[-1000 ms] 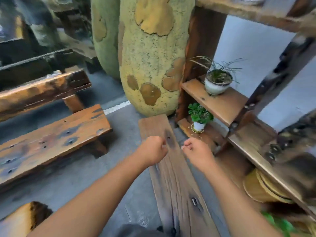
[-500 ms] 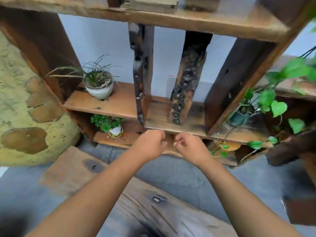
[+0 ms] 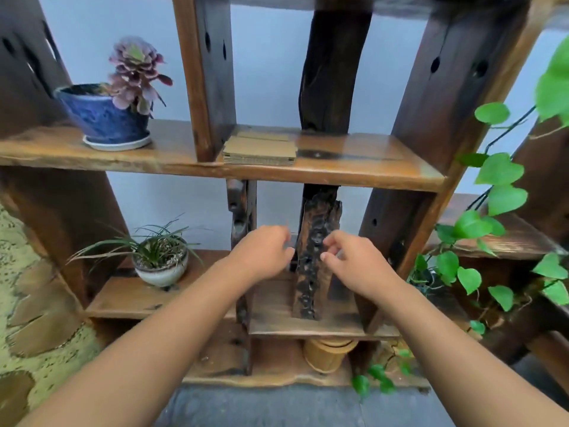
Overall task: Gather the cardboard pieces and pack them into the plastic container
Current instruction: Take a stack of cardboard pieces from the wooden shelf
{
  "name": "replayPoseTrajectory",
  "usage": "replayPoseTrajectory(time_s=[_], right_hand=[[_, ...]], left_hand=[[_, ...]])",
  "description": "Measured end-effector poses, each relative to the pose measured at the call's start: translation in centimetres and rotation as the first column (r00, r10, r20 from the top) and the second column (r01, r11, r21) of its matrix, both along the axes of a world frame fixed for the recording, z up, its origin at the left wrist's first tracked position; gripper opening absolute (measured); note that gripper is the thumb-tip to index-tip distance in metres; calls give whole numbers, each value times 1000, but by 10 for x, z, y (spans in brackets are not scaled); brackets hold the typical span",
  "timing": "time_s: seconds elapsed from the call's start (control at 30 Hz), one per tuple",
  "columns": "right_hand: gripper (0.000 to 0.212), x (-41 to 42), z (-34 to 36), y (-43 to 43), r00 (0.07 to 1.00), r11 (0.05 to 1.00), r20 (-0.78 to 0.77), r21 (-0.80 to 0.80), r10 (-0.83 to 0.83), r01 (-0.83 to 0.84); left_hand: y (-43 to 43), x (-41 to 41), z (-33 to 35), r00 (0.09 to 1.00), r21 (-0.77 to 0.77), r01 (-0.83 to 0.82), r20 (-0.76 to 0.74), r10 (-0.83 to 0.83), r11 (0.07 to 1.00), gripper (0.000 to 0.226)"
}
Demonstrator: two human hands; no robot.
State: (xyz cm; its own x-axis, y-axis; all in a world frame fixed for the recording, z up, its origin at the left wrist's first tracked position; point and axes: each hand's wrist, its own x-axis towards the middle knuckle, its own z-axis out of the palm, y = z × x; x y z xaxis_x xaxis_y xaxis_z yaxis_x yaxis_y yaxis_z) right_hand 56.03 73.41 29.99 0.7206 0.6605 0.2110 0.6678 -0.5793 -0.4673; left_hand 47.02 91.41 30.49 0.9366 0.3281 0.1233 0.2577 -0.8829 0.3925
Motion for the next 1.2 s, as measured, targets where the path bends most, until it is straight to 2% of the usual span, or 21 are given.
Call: replayPoseTrajectory(time_s=[0.13,0.33,0.5,0.57,0.63,0.7,0.77,0.93,1.07,1.2], right_hand=[[27,16,46,16,997,1000,66,12,27,-28],[18,38,106,63,1000,991,-12,135,17,-16],[13,62,131,111,991,984,-129,172,-22,44],[14,72,137,126,971,985,-236,157,-32,71],[26,84,143,138,932,986,-358,125,-57,108],[32,93,147,147,903,988,-419,73,-96,139],[31,99,150,153,897,989,-424,14,-126,145],[35,105,155,165,923,990,-366,-110,-120,86],[31,107,153,172,919,987,-359,-66,-161,147],[27,115,143,174,916,977,-354,27,-187,210]], left_hand=[[20,14,42,999,69,-18,47,15,997,36],[55,23,109,985,175,-91,160,63,980,26],[84,36,140,975,179,-158,187,124,971,23],[93,44,146,977,155,-160,169,134,975,21],[101,54,153,977,134,-165,156,143,977,26],[107,65,159,982,98,-171,98,162,980,33],[112,75,162,982,82,-185,-23,187,979,37],[115,95,156,925,203,-183,-297,239,962,34],[114,107,159,878,266,-189,-385,284,945,34],[112,113,166,865,212,-231,-403,300,950,37]])
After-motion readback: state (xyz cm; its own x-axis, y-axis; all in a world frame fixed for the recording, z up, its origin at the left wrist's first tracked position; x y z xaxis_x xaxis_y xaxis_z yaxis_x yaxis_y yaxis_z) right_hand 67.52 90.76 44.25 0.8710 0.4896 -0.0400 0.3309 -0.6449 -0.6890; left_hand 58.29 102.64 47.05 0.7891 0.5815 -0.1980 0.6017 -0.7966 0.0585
